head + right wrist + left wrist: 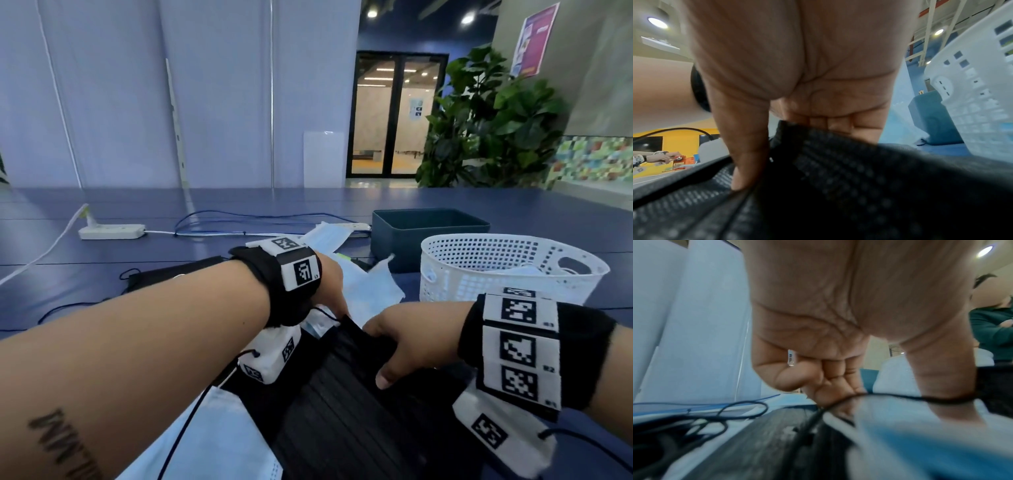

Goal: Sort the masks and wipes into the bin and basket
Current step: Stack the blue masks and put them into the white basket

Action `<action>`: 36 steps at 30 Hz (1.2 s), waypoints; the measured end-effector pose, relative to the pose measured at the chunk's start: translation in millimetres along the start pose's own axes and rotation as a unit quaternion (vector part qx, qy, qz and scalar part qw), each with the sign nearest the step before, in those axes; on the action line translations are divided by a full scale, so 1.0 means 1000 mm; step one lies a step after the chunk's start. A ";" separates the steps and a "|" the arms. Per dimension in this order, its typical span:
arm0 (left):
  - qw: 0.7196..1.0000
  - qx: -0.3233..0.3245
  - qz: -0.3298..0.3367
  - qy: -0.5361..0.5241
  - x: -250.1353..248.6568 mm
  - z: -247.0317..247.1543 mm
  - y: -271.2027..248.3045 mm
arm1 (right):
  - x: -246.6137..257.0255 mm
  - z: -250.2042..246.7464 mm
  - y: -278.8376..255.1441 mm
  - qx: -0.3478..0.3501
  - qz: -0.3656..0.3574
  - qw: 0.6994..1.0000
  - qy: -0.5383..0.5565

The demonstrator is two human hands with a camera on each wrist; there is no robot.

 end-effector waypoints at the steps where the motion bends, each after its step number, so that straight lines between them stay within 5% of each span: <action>1: 1.000 -0.001 -0.011 0.014 0.002 0.000 -0.001 | 0.001 -0.001 0.000 -0.006 -0.004 1.000 -0.006; 6: 1.000 0.004 0.011 0.027 0.000 -0.004 -0.009 | -0.004 -0.004 -0.004 -0.020 -0.004 1.000 0.002; 11: 0.974 -0.127 0.056 -0.179 0.026 -0.041 -0.025 | -0.028 -0.018 -0.021 -0.046 0.010 0.996 0.075; 15: 0.845 -0.278 0.090 -0.449 0.074 -0.077 -0.049 | -0.052 -0.040 -0.026 -0.088 0.027 0.982 0.163; 19: 0.650 -0.330 0.159 -0.666 0.112 -0.079 -0.075 | -0.077 -0.046 -0.016 -0.108 0.129 0.982 0.088; 22: 0.588 -0.340 0.172 -0.713 0.132 -0.066 -0.092 | -0.076 -0.037 -0.004 -0.072 0.174 0.982 0.019; 25: 0.579 -0.325 0.182 -0.725 0.140 -0.053 -0.103 | -0.040 -0.046 -0.001 -0.150 0.124 0.981 -0.006; 27: 0.587 -0.319 0.189 -0.720 0.139 -0.047 -0.111 | 0.002 -0.056 -0.003 -0.180 0.025 0.983 0.014; 32: 0.594 -0.349 0.205 -0.695 0.145 -0.049 -0.141 | 0.107 -0.045 0.004 -0.083 -0.185 0.979 -0.001; 36: 0.585 -0.369 0.203 -0.693 0.165 -0.044 -0.159 | 0.143 -0.021 0.028 -0.028 -0.187 0.977 -0.098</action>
Point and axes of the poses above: each hand's wrist, its own y-axis towards the middle knuckle, its own z-axis out of the palm, x = y × z, the point moved 4 cm from there along y, towards the middle knuckle, and after that the axes turned 9 degrees about -y, right-handed, at the moved point
